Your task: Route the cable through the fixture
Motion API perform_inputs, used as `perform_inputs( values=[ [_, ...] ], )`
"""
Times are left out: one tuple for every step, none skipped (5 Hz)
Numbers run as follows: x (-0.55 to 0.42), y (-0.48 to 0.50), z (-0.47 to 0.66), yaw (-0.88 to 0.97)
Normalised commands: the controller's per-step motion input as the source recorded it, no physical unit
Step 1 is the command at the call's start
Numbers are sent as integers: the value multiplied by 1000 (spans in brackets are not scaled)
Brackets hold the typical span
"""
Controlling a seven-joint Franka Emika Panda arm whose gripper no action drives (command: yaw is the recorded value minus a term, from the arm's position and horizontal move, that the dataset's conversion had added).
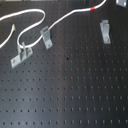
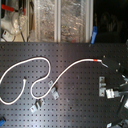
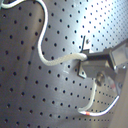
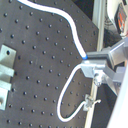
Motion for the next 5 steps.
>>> perform_inputs(
  values=[
    [-18, -21, 0, 0],
    [50, 222, 252, -417],
    [8, 201, 293, -557],
    [-53, 273, 266, -363],
    [-136, 374, 205, -31]
  ],
)
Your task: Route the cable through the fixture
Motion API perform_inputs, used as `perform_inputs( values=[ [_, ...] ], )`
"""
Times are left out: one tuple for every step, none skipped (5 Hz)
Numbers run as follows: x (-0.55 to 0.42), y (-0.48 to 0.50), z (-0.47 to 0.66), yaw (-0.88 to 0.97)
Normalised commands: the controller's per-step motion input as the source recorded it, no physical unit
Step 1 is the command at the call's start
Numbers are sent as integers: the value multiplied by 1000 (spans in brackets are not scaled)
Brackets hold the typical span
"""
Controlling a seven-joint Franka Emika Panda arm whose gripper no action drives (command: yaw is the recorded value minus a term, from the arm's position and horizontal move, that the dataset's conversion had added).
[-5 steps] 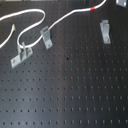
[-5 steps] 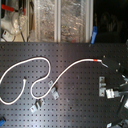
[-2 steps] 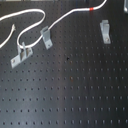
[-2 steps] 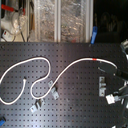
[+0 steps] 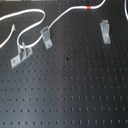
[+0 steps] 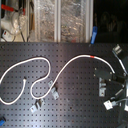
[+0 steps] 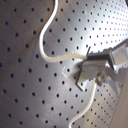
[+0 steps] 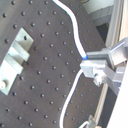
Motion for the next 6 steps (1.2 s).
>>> perform_inputs(
  values=[
    [-168, 352, 170, 0],
    [-152, 352, 162, 0],
    [-143, 353, 158, 0],
    [-142, 353, 159, 0],
    [-140, 353, 158, 0],
    [-140, 351, 159, 0]
  ],
)
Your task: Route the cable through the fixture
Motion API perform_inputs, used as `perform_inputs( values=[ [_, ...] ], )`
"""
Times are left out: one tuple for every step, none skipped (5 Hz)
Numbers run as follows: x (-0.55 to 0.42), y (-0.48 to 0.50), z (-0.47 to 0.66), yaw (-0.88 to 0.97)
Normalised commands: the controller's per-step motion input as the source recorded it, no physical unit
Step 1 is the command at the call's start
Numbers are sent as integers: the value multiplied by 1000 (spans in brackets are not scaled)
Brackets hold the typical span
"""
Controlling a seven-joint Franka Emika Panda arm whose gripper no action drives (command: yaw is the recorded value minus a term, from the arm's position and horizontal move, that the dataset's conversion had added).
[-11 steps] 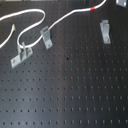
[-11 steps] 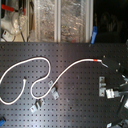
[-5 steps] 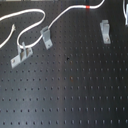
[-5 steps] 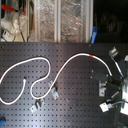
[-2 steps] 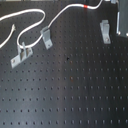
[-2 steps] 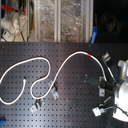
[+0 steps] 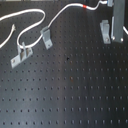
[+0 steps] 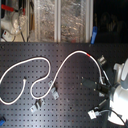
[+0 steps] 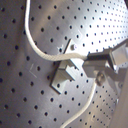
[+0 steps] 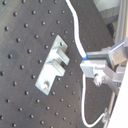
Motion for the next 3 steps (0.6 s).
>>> perform_inputs(
  values=[
    [-148, 347, 163, 0],
    [-261, 216, 285, -131],
    [-132, 45, 194, -149]
  ],
)
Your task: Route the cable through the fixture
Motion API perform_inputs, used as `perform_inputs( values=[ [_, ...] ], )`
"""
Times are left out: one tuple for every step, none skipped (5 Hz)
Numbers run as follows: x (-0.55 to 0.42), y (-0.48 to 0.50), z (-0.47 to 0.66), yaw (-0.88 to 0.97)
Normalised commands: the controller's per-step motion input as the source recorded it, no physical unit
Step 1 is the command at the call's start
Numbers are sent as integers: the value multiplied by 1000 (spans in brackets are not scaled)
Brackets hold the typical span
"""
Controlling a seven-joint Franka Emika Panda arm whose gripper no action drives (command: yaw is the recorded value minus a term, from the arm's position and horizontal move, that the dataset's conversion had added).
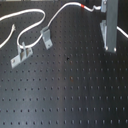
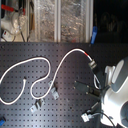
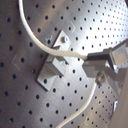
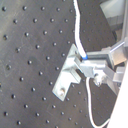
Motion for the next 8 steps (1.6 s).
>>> perform_inputs(
  values=[
    [-104, 33, 76, 3],
    [-150, 202, 149, 200],
    [-133, 163, 158, 217],
    [-22, 53, 0, 0],
    [-162, -17, 501, 0],
    [0, 0, 27, 0],
    [-62, 353, 168, -111],
    [-53, 345, 185, -114]
  ],
)
